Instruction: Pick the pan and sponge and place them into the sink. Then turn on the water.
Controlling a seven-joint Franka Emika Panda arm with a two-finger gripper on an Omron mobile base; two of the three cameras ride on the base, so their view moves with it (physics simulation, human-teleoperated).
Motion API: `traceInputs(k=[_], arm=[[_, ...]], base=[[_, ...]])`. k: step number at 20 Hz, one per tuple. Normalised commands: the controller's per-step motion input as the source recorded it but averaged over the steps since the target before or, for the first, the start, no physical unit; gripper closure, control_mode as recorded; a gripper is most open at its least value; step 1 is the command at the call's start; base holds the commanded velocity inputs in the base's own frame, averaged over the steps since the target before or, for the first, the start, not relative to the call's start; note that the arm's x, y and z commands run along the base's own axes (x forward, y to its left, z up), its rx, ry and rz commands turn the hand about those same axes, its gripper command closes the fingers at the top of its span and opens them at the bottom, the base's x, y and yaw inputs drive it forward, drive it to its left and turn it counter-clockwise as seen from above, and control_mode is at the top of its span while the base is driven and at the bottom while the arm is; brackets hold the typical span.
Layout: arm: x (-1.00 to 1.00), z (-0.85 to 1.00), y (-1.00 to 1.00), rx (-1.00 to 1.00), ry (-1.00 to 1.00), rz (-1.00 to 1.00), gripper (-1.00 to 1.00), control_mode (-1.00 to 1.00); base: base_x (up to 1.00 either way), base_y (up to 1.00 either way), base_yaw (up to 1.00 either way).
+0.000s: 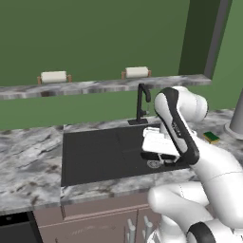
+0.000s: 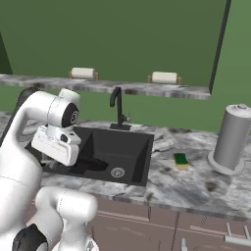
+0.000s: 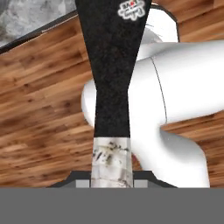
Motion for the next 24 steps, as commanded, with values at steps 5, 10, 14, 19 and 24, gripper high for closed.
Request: traceInputs(k=[5,10,14,19,24], arm=[[0.00,0.00,-0.70,0.06,0.00,-0.16,1.00,-1.00],[0.28,-0.09,-0.23,0.03,-0.01,-0.05,1.00,-1.00],[0.44,-0.01,0.00,0.00,-0.09,0.00,1.00,-1.00],[0.38,-0.01,0.00,0.01,-0.10,0.00,1.00,-1.00],[0.33,-0.32,-0.01,0.00,-0.01,0.00,1.00,-1.00]], base=[[0.00,0.00,0.00],[0.00,0.00,0.00],[0.00,0.00,0.00],[0.00,0.00,0.00],[0.00,0.00,0.00]])
